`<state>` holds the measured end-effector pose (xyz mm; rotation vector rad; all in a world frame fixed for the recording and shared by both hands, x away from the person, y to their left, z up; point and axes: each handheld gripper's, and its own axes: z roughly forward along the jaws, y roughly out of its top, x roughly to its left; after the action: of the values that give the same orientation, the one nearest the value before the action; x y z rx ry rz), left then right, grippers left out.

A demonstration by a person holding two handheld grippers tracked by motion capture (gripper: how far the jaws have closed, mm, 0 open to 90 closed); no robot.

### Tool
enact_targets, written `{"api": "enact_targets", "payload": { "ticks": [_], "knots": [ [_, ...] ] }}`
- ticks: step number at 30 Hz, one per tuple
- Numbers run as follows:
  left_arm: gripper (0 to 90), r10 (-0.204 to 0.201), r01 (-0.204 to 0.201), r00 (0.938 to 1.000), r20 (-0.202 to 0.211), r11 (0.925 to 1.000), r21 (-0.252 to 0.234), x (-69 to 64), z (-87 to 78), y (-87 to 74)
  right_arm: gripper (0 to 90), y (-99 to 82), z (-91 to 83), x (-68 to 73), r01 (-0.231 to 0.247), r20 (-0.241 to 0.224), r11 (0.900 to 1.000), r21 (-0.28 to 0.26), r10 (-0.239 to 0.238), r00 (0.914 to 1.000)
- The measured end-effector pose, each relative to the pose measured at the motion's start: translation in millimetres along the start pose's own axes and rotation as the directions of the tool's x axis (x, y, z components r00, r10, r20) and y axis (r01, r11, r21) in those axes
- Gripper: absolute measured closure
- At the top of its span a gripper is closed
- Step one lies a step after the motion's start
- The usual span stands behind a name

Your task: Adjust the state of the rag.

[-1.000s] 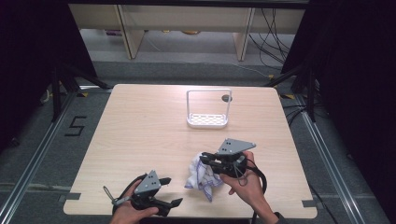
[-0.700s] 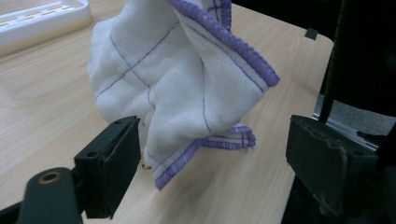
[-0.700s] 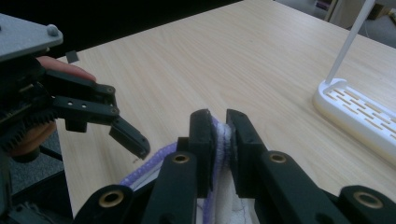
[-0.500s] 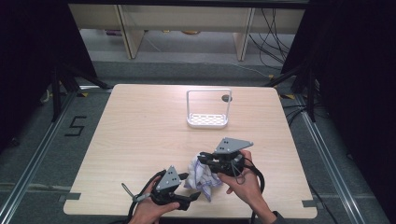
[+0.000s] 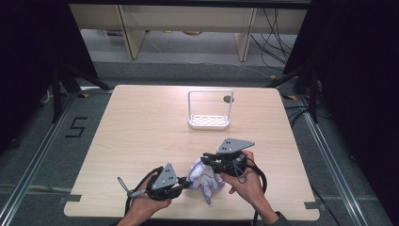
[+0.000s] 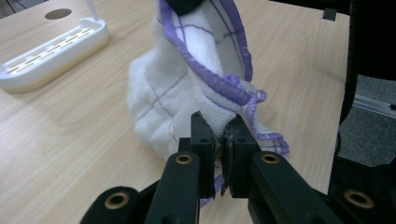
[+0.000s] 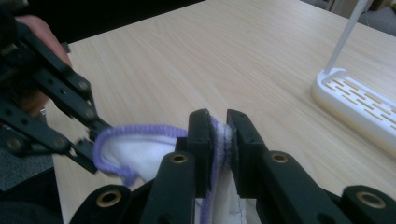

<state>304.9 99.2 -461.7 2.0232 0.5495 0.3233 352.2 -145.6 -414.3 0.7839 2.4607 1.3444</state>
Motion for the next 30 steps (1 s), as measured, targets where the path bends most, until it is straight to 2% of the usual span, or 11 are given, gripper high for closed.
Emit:
{"api": "enact_targets", "payload": {
  "ticks": [2,5,7,11,14,17,18,19,20,23,30],
  "knots": [
    [84.4,0.002,-0.003,0.9997,-0.023,1.0000,-0.006,11.1,-7.2,1.3,78.0,-5.1,4.5,-4.8,-0.019,-0.009,0.9997,0.018,0.019,0.9998],
    [84.5,-0.003,0.003,0.9996,-0.027,1.0000,0.003,17.4,-9.6,0.1,74.8,-7.8,8.1,-6.4,-0.019,-0.018,0.9996,0.023,0.020,0.9996],
    [84.5,-0.013,0.014,0.9994,-0.033,0.9997,0.018,24.3,-9.4,-3.3,59.5,-9.2,11.2,-5.5,-0.033,-0.017,0.9980,0.053,0.034,0.9993],
    [84.5,-0.036,0.037,0.9981,-0.049,0.9990,0.024,31.4,-9.8,-6.6,46.1,-17.0,5.7,-0.4,-0.045,-0.033,0.9973,0.058,0.047,0.9983],
    [84.5,-0.052,0.054,0.9964,-0.067,0.9983,0.024,38.3,-12.2,-8.9,39.7,-30.0,-8.3,3.6,-0.073,-0.026,0.9933,0.090,0.076,0.9968],
    [84.5,-0.075,0.077,0.9946,-0.072,0.9969,0.018,44.4,-13.1,-11.5,38.9,-48.6,-19.5,8.3,-0.087,-0.025,0.9903,0.109,0.090,0.9957],
    [84.5,-0.079,0.081,0.9938,-0.078,0.9965,0.021,45.9,-13.4,-12.0,39.3,-55.8,-20.0,9.4,-0.074,-0.033,0.9902,0.118,0.078,0.9964],
    [84.5,-0.086,0.087,0.9934,-0.076,0.9960,0.019,47.3,-13.4,-12.8,40.0,-62.7,-20.7,12.6,-0.094,-0.015,0.9858,0.139,0.098,0.9951],
    [84.5,-0.086,0.087,0.9934,-0.076,0.9960,0.019,47.3,-13.4,-12.8,40.8,-68.3,-21.2,10.9,-0.078,-0.009,0.9849,0.155,0.080,0.9967],
    [84.4,-0.096,0.098,0.9922,-0.079,0.9952,0.012,50.7,-12.9,-13.9,44.5,-80.4,-17.5,9.5,-0.076,-0.026,0.9808,0.179,0.082,0.9963],
    [84.2,-0.091,0.093,0.9932,-0.073,0.9953,0.027,51.4,-12.5,-14.7,53.4,-85.6,-3.8,15.2,-0.035,-0.005,0.9737,0.225,0.037,0.9993]
  ]
}}
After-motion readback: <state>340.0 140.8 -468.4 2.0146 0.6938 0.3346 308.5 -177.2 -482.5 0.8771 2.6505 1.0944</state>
